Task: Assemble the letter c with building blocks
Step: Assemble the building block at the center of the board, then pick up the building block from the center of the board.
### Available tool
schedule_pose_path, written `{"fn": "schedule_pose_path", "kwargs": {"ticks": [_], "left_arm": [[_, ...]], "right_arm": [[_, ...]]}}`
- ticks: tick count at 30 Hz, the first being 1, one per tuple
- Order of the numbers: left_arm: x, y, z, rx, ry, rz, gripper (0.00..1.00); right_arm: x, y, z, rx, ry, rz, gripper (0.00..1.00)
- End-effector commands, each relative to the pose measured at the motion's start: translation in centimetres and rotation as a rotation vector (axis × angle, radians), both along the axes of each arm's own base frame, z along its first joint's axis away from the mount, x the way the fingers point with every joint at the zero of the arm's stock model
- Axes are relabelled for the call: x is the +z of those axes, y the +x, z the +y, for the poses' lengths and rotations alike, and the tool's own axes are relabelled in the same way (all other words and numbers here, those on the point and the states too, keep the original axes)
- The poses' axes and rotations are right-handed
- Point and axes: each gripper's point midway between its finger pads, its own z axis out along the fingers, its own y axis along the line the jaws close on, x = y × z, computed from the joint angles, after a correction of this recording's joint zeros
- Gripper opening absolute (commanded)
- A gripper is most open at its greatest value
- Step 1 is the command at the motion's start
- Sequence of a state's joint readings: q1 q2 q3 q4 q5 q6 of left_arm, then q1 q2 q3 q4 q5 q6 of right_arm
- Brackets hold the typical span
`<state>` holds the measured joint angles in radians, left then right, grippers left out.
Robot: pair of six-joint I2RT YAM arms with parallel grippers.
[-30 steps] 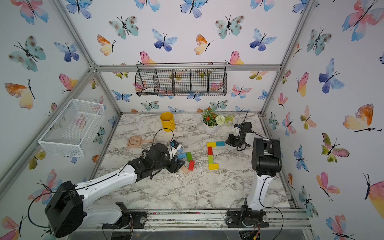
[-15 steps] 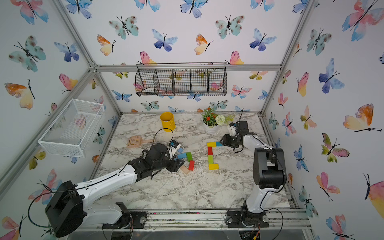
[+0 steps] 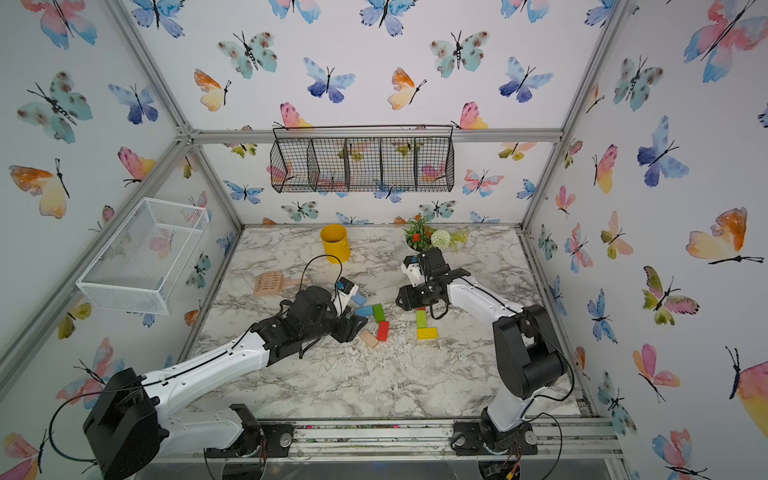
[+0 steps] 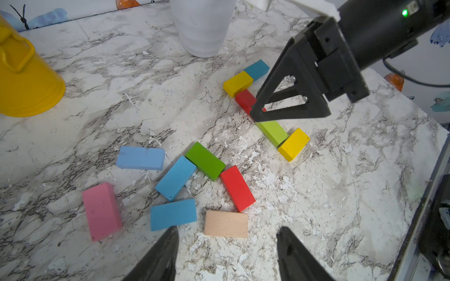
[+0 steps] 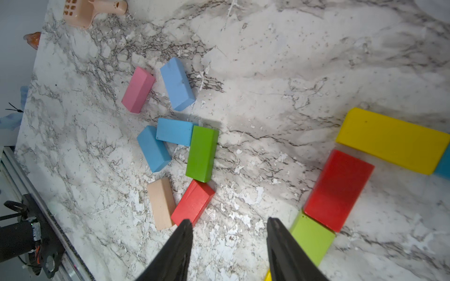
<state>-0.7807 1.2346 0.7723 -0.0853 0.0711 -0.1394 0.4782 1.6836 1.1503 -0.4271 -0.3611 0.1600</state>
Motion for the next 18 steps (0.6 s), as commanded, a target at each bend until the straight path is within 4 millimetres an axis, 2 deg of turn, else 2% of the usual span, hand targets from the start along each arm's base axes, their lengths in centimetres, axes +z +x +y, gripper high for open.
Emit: {"fn": "schedule_pose_path", "kwargs": {"ticks": [1,3,5,10,14,18], "left_arm": [[0.1,0.0,0.5,0.019,-0.009,-0.01,0.65],[0.2,0.1,0.7,0.026,-0.019,-0.008,0.65],[0.2,0.2,1.0,0.032,-0.032,-0.003,0.65],[0.4,0.4,1.5,0.039,-0.056,0.004,0.65],[0.1,0.9,2.2,0.093,-0.044,0.015,0.65],[0.0,1.1,2.6,0.124,-0.038,0.02,0.64]], "right_arm": [[-0.8,-1.3,-0.1,-0.001,-0.045,0.03,0.57],[-1.1,-2.0,0.4,-0.015,-0.055,0.053,0.64],[-1.3,-2.7,0.9,-0.037,-0.063,0.071,0.66],[-1.6,-4.2,2.4,-0.131,-0.012,0.131,0.64],[-2.0,-5.1,3.1,-0.2,0.007,0.161,0.59],[-2.5,-5.8,3.9,-0.249,0.021,0.192,0.6]]}}
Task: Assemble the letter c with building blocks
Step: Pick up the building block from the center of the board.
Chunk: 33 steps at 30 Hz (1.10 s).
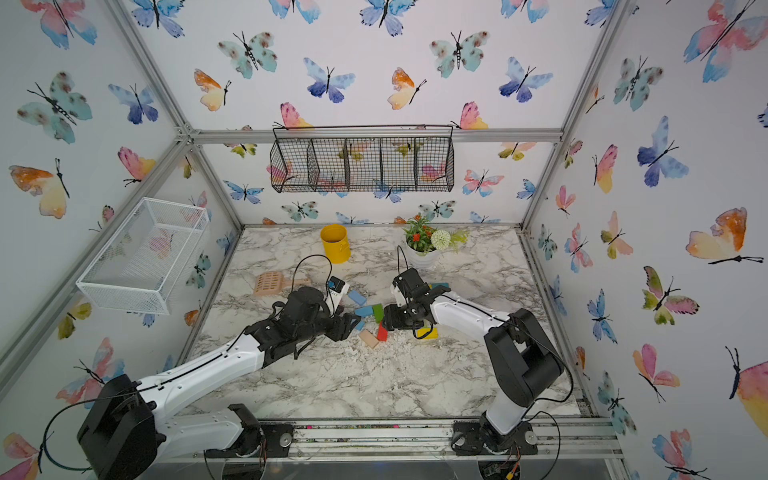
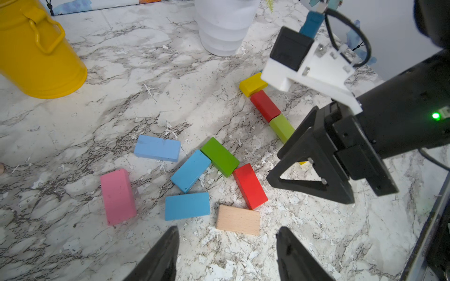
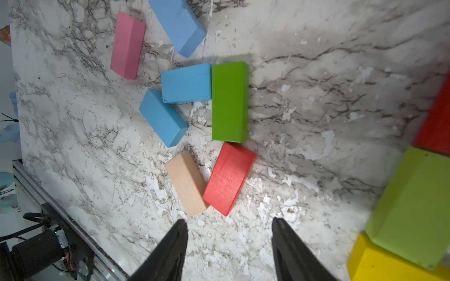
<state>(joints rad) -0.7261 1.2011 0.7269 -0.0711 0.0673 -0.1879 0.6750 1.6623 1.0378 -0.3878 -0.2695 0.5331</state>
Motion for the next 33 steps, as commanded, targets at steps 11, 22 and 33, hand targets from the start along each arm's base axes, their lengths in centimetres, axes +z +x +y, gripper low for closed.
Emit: {"fn": "schedule_pose_path", "kwargs": {"ticks": [11,22,33], "left_arm": [[0.7,-0.7,1.4,0.057,-0.043,-0.005,0.65],[0.1,-0.5,1.0,0.042,-0.021,0.017,0.65],[0.3,-0.6,1.2,0.049,-0.026,0.007,0.65]], "right_arm": [[-1.8,0.4,1.0,-0.17,0.003,0.047,0.64],[-3.9,0.5,1.8,-0.173,-0.06,0.053,0.55],[-4.8,0.6,2.1,-0.127,-0.205,0.031,0.49]]}}
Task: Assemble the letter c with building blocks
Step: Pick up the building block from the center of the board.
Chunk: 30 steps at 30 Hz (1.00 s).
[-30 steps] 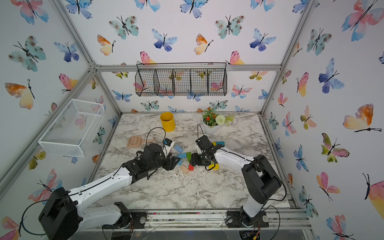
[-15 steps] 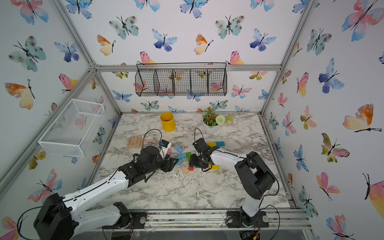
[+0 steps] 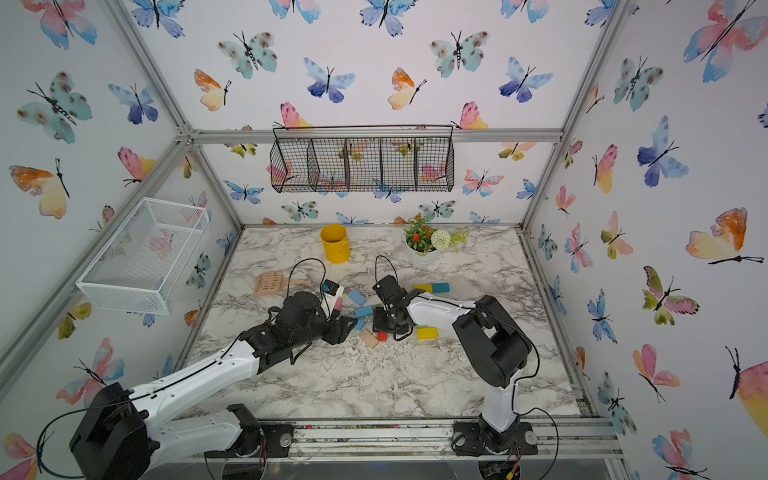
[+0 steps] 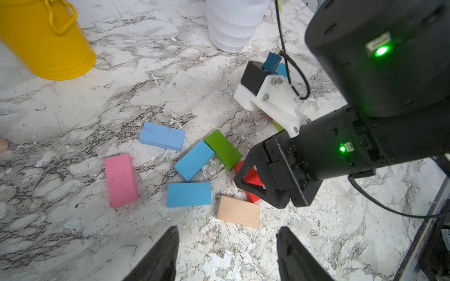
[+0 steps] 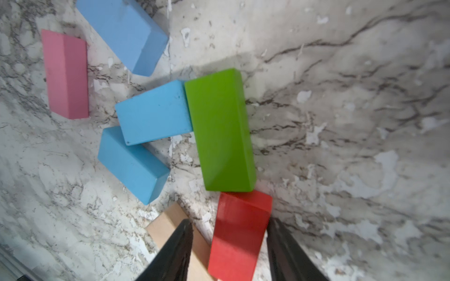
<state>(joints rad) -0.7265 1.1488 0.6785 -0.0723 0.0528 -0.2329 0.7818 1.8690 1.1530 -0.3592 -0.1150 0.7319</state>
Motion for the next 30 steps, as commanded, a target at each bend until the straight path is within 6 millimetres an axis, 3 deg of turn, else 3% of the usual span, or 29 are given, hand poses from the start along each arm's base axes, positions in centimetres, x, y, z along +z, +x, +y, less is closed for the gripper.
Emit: {"fn": "schedule_pose_path", "kwargs": {"ticks": [1,13,17,24,30], "left_arm": [[0.7,0.2,0.3,0.012,-0.007,-0.013,0.65],[0.7,0.1,0.2,0.012,-0.009,-0.014,0.65],[0.7,0.2,0.2,0.014,-0.007,-0.012,0.65],[0.7,0.3,0.2,0.021,-0.008,-0.011,0.65],[0.8,0.1,0.4,0.02,-0.01,-0.015,0.65]], "right_arm": [[-0.5,-0.4,-1.3,0.016,-0.114,-0.001,0.47],[-0.5,-0.7,-2.8,0.185,-0.269,-0.016,0.41],[0.0,-0.7,-2.2,0.181,-0.236,-0.026,0.39],[1.3,-0.6,0.0,0.065,-0.05,-0.038,0.51],[0.4,-0.4,0.2,0.058,-0.103,-0.026,0.5]]}}
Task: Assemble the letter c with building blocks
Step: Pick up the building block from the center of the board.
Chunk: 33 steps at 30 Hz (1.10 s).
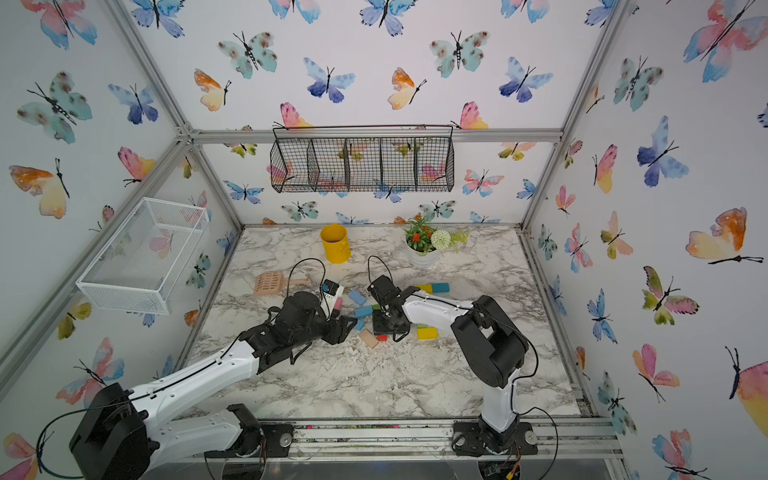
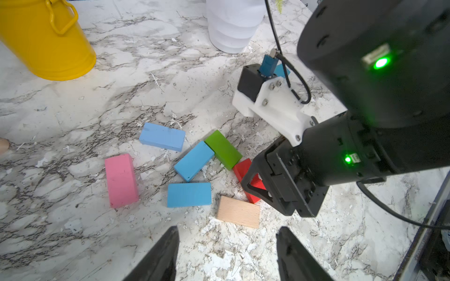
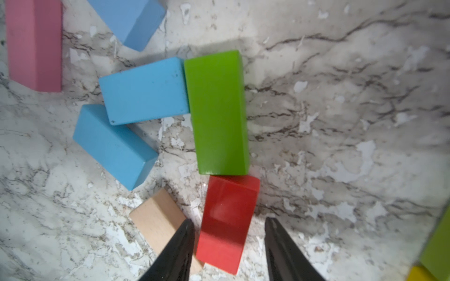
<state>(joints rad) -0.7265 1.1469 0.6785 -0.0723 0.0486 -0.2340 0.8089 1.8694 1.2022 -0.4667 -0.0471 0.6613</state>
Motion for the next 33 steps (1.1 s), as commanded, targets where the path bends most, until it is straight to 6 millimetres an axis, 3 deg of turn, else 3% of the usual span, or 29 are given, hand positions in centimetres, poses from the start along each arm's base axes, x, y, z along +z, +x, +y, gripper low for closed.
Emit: {"fn": "schedule_pose_path", "kwargs": {"ticks": [1,12,15,26,33], "left_arm": [[0.7,0.1,0.3,0.017,-0.01,-0.014,0.65],[0.7,0.1,0.3,0.016,-0.008,-0.012,0.65],[0.8,0.1,0.3,0.017,-0.01,-0.015,0.65],[0.7,0.1,0.3,0.014,-0.007,-0.011,0.64],[0.7,0.2,0.4,0.019,-0.007,-0.012,0.64]], "right_arm": [[-0.2,0.0,1.0,-0.002,-0.007,0.0,0.49],[-1.8,-1.1,-0.7,0.087,-0.185,0.005,0.41],[-1.9,-1.1,-1.6,0.121,-0.239,-0.003,0.32],[-0.2,-0.7,-1.8,0.227,-0.264,-0.059,0.23],[3.3,-1.1,-1.0,0.186,-0.136,-0.112,0.21]]}}
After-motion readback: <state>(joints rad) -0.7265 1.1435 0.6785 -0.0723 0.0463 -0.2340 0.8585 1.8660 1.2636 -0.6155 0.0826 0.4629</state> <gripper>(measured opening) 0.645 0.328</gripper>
